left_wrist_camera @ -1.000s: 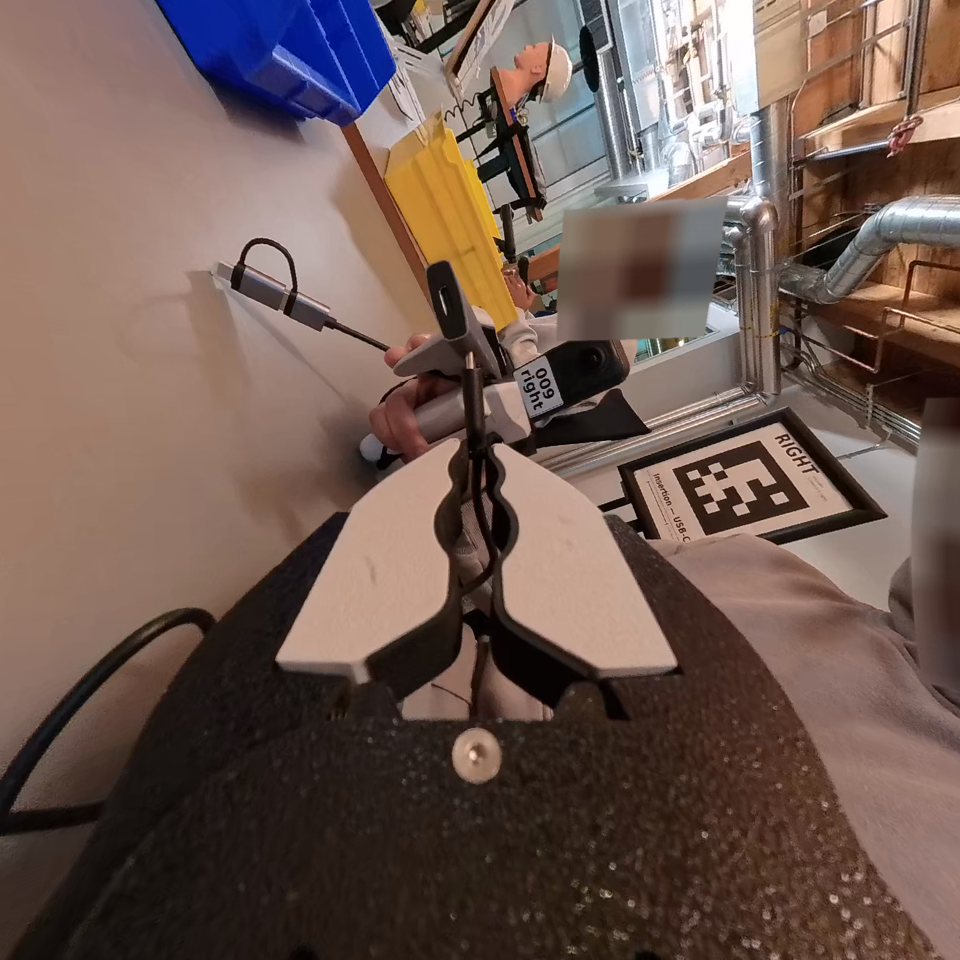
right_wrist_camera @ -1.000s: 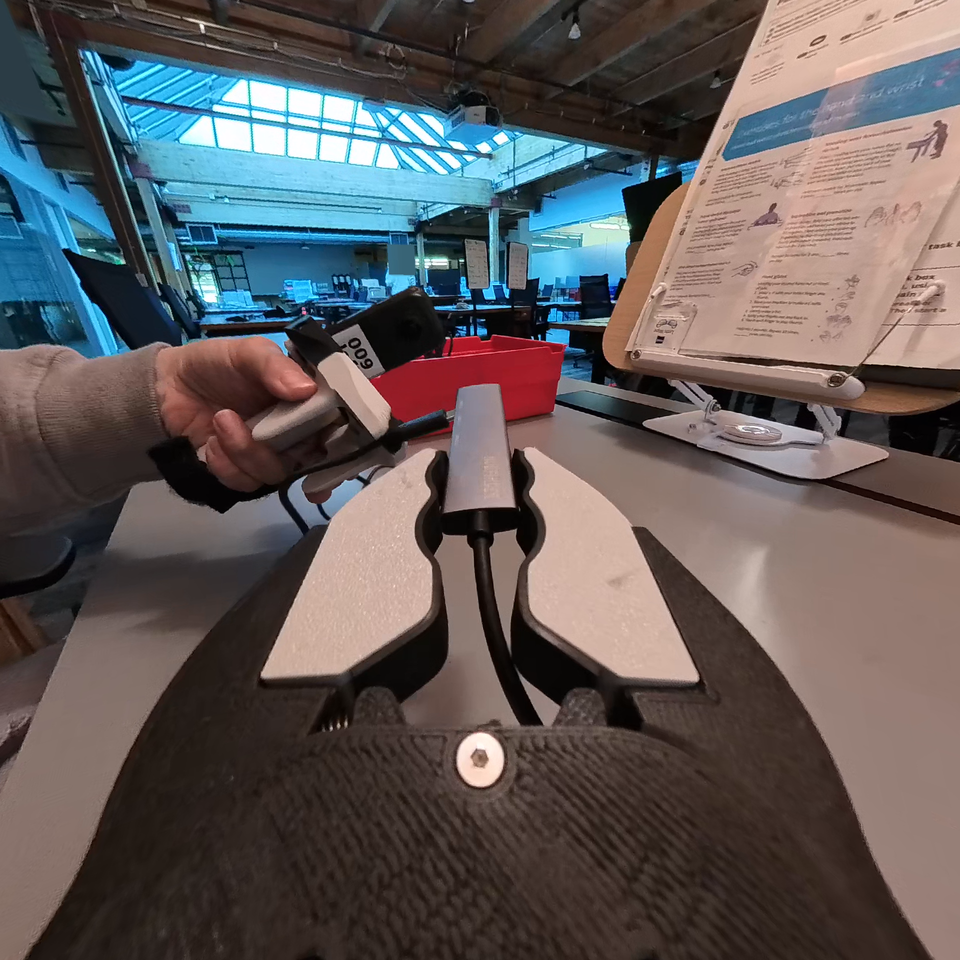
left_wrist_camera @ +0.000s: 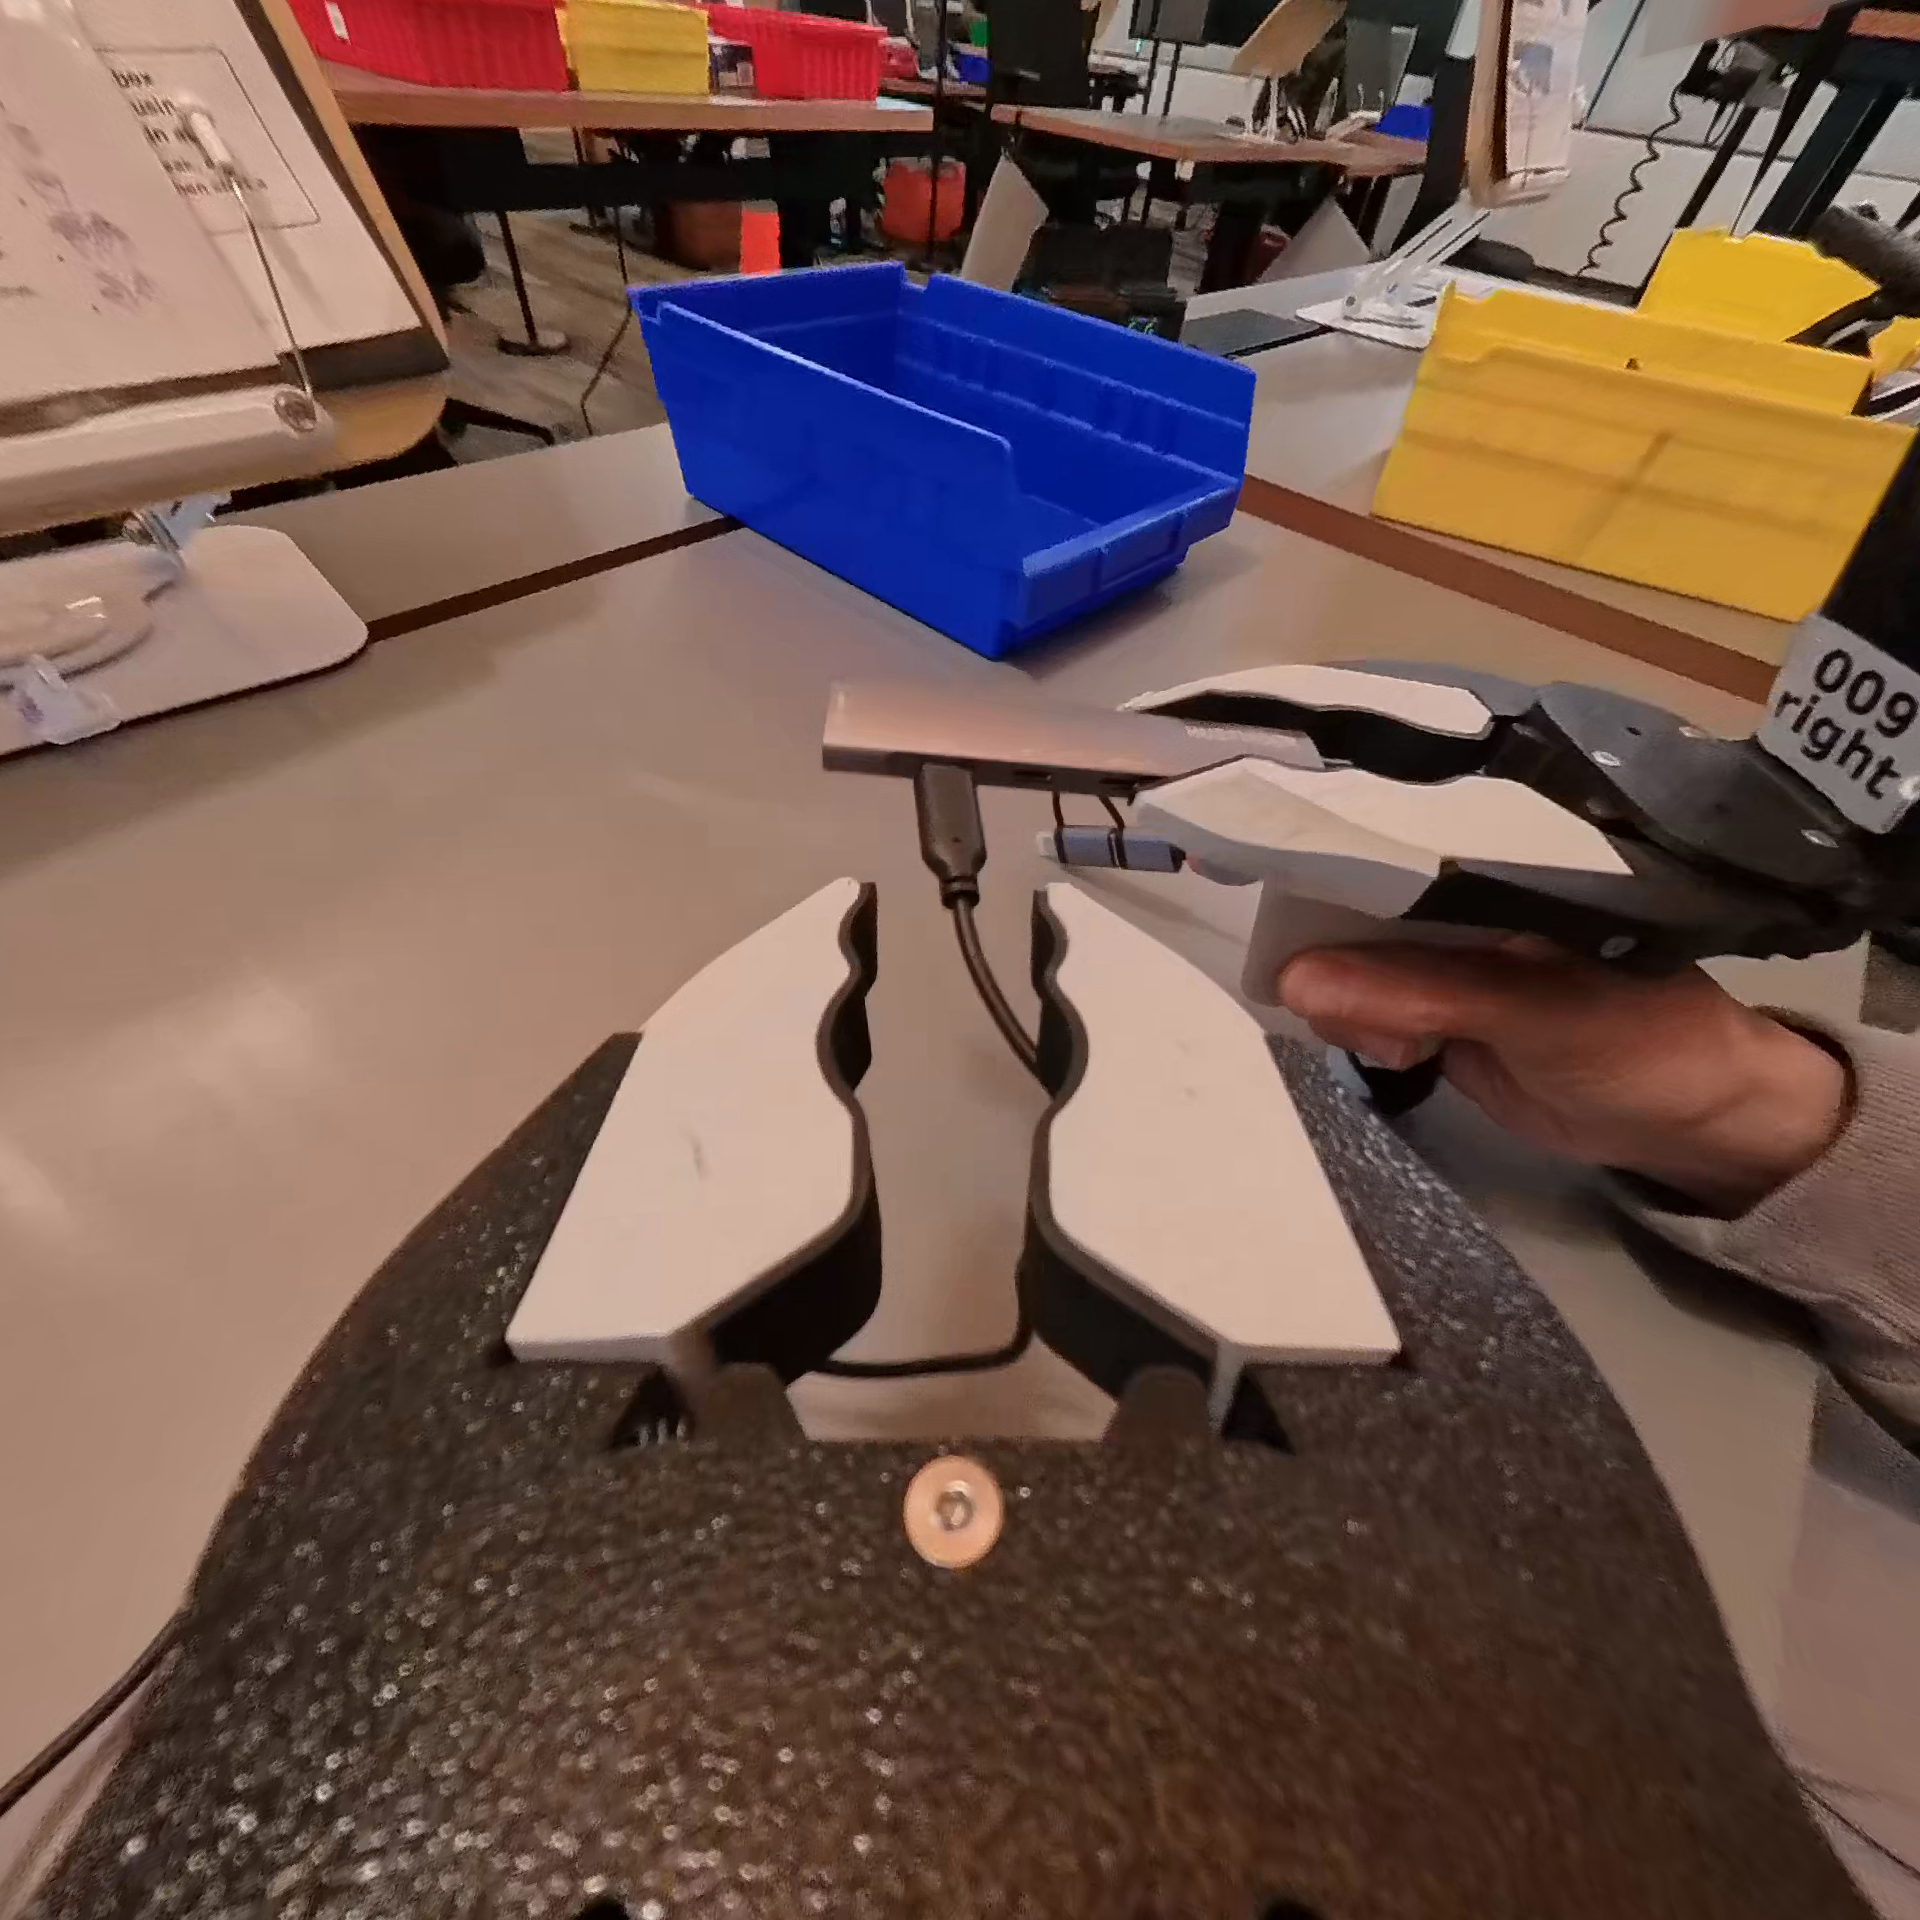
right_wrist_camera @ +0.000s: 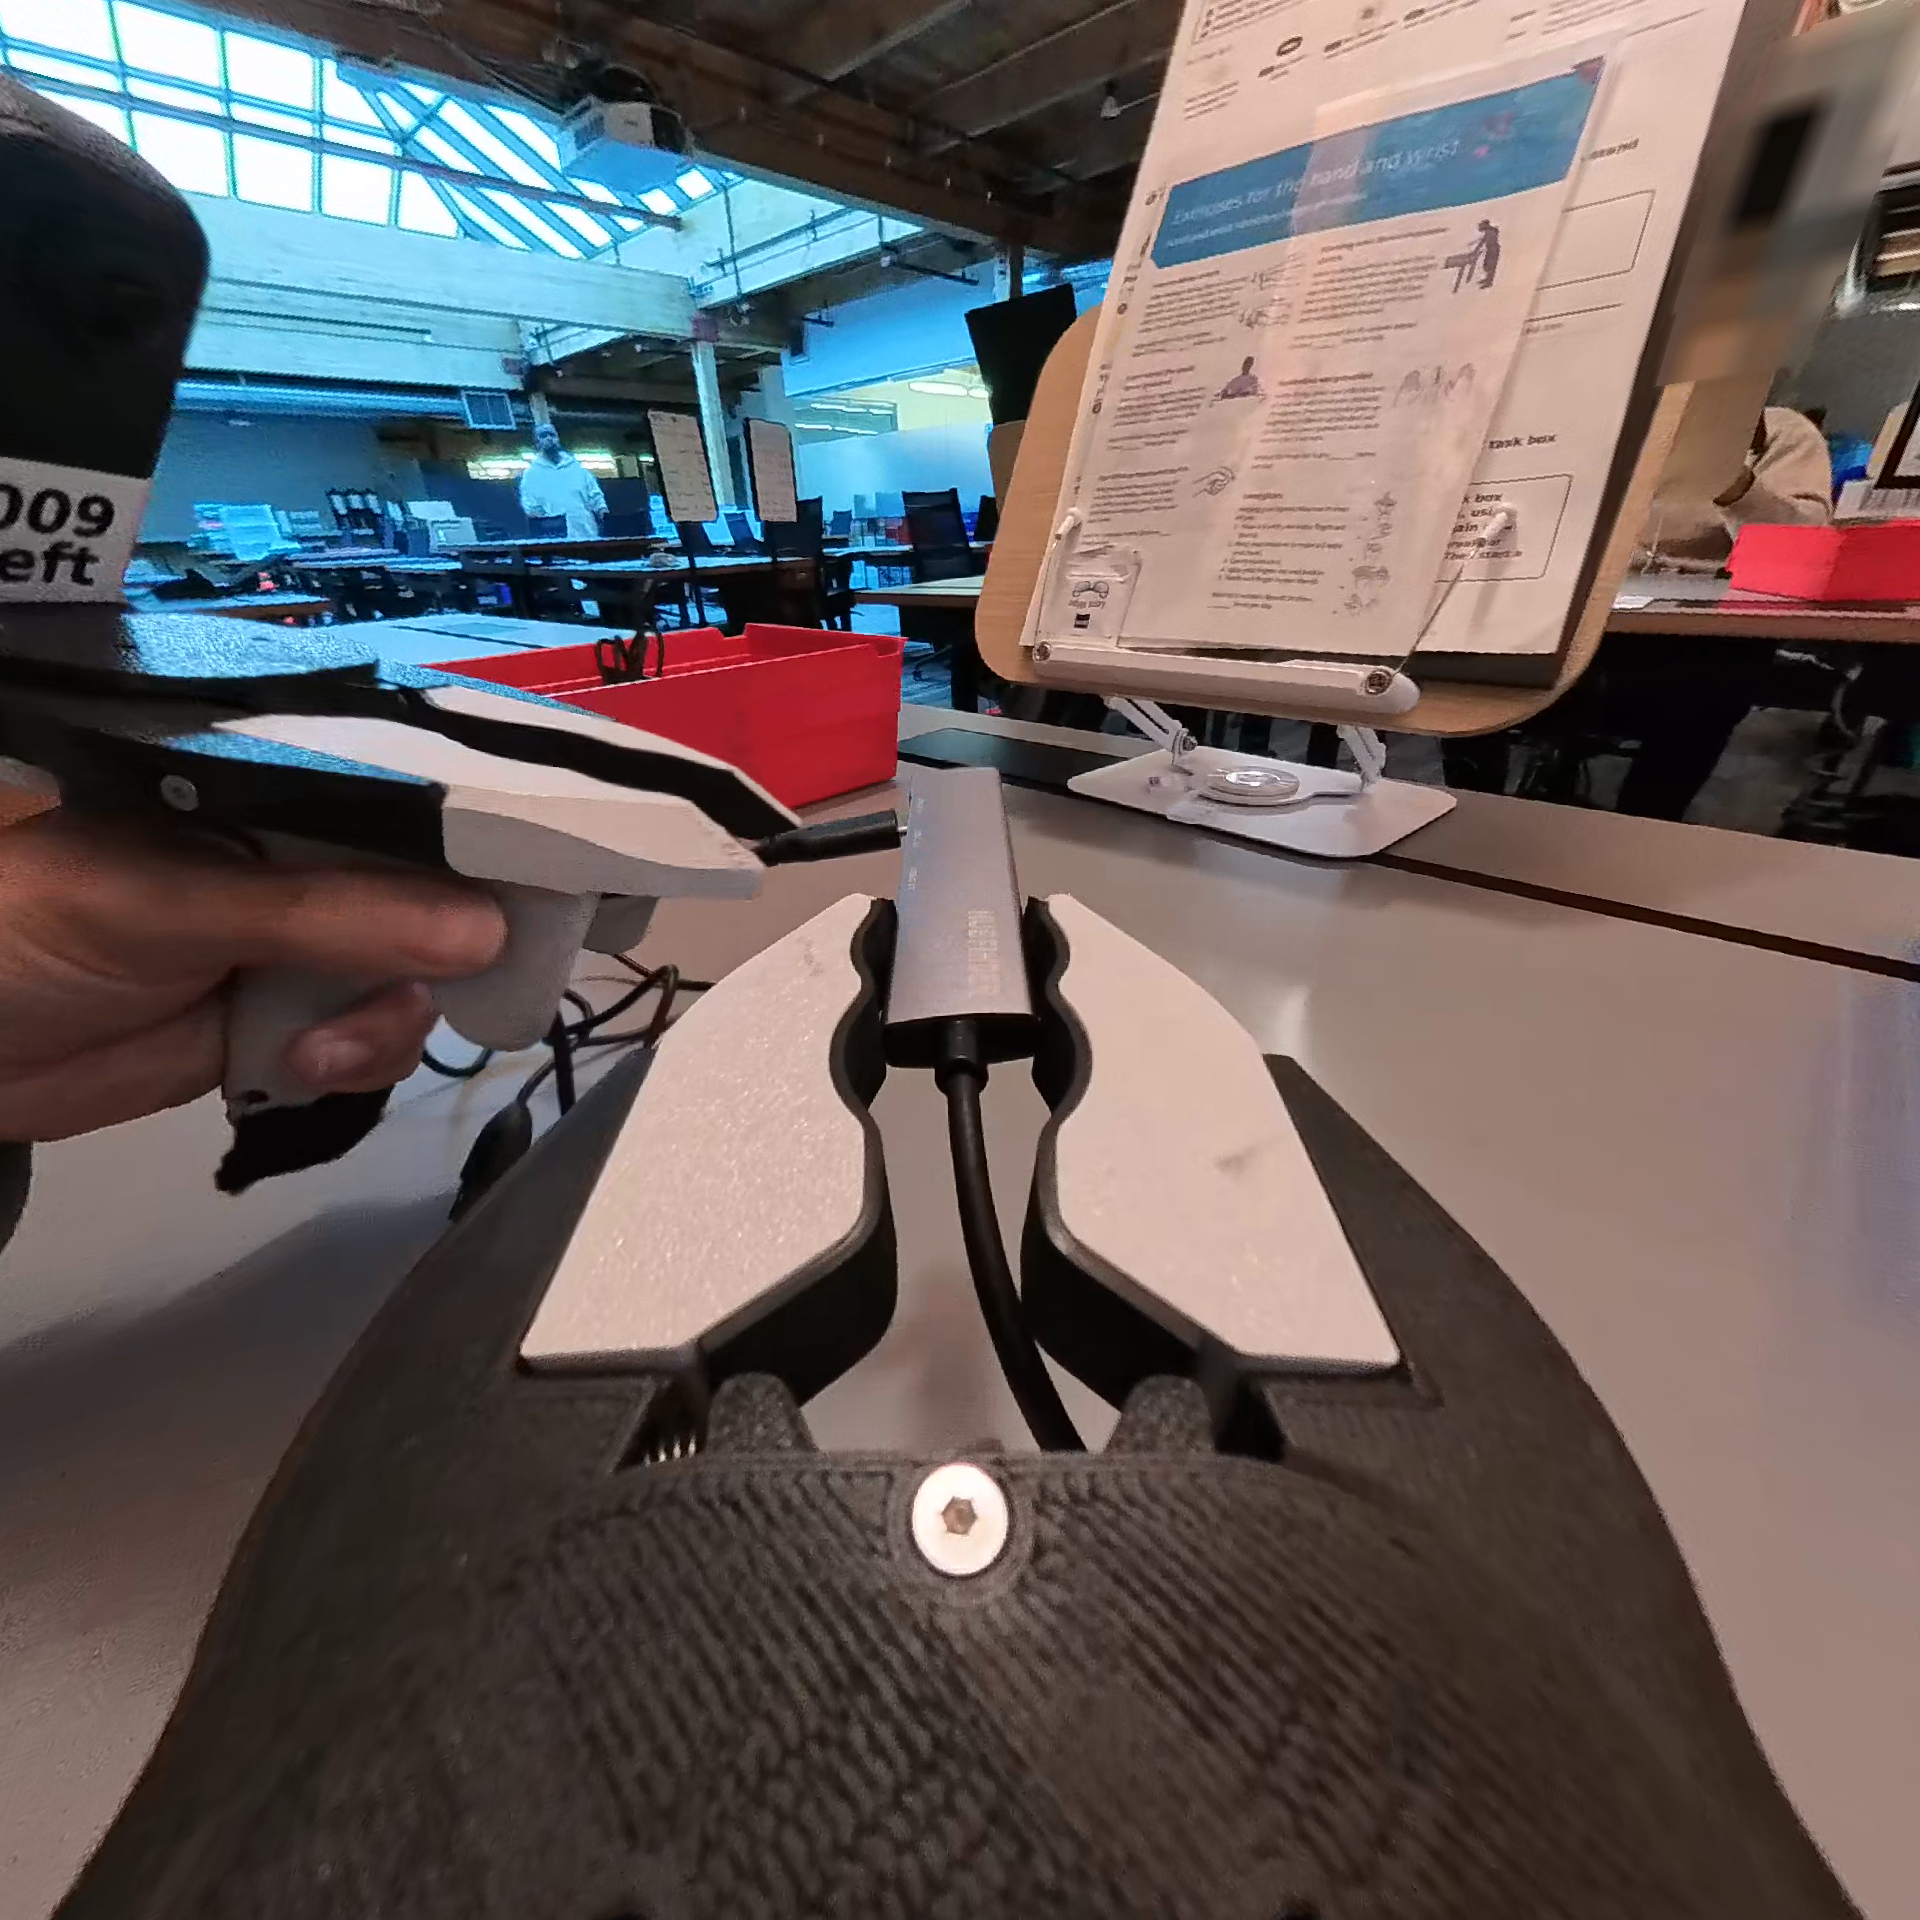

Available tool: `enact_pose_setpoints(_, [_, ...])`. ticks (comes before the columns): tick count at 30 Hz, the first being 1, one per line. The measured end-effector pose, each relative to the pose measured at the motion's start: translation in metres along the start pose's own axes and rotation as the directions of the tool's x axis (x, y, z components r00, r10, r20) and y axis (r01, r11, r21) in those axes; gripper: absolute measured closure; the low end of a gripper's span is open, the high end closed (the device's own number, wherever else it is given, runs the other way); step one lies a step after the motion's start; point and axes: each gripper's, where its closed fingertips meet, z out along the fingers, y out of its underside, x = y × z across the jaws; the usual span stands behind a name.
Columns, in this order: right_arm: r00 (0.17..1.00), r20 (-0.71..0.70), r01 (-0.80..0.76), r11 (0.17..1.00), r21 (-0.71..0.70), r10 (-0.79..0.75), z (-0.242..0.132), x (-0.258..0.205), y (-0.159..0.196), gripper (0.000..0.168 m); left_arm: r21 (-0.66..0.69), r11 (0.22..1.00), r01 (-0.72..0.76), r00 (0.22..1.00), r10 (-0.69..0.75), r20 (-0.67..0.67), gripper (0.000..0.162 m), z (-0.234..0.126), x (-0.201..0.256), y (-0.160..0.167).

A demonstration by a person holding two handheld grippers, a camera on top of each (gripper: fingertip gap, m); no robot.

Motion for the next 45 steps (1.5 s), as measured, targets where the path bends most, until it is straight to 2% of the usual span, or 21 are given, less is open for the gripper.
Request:
enact_pose_setpoints(2, [1.000,0.022,-0.009,1.000,-0.001,0.009,0.001,-0.005,0.000,0.143,0.032,0.999,-0.010,1.000,0.009,0.030,0.149,0.000,-0.002,-0.003])
enact_pose_setpoints(3, [1.000,0.021,-0.015,1.000,0.001,0.015,0.002,-0.007,0.000,0.143,0.040,0.999,-0.014,0.999,0.012,0.043,0.150,0.000,-0.004,-0.004])
enact_pose_setpoints(7, [0.999,0.021,-0.029,1.000,-0.006,0.029,0.003,-0.007,0.001,0.143,-0.002,0.998,-0.058,0.995,0.058,0.076,0.150,0.003,-0.007,0.000])
enact_pose_setpoints(14, [0.997,0.034,-0.065,0.998,-0.004,0.065,0.002,-0.006,0.001,0.142,0.015,0.990,-0.138,0.984,0.135,0.119,0.151,0.006,-0.008,-0.001])
enact_pose_setpoints(17, [0.999,0.034,-0.018,0.999,-0.026,0.019,0.003,-0.010,0.003,0.141,-0.008,0.987,-0.162,0.976,0.161,0.143,0.151,0.007,-0.010,0.003])
enact_pose_setpoints(23, [0.999,0.049,0.019,0.997,-0.069,-0.016,0.004,-0.014,0.008,0.141,0.077,0.983,-0.167,0.974,0.152,0.170,0.151,0.003,-0.013,-0.006])
enact_pose_setpoints(35, [0.998,0.047,-0.037,0.996,-0.081,0.041,0.005,-0.013,0.010,0.141,0.065,0.968,-0.243,0.959,0.230,0.166,0.151,0.006,-0.013,-0.011])
enact_pose_setpoints(38, [0.998,0.044,-0.044,0.997,-0.056,0.046,0.003,-0.011,0.007,0.140,0.074,0.973,-0.221,0.966,0.208,0.154,0.151,0.009,-0.011,-0.011])
enact_pose_setpoints(41, [0.999,0.043,0.022,0.997,-0.076,-0.019,0.003,-0.012,0.009,0.140,0.061,0.965,-0.256,0.957,0.244,0.158,0.151,0.009,-0.011,-0.010])
enact_pose_setpoints(45, [0.998,0.057,0.037,0.996,-0.087,-0.032,0.004,-0.016,0.011,0.140,0.072,0.964,-0.255,0.958,0.242,0.151,0.151,0.005,-0.013,-0.013])
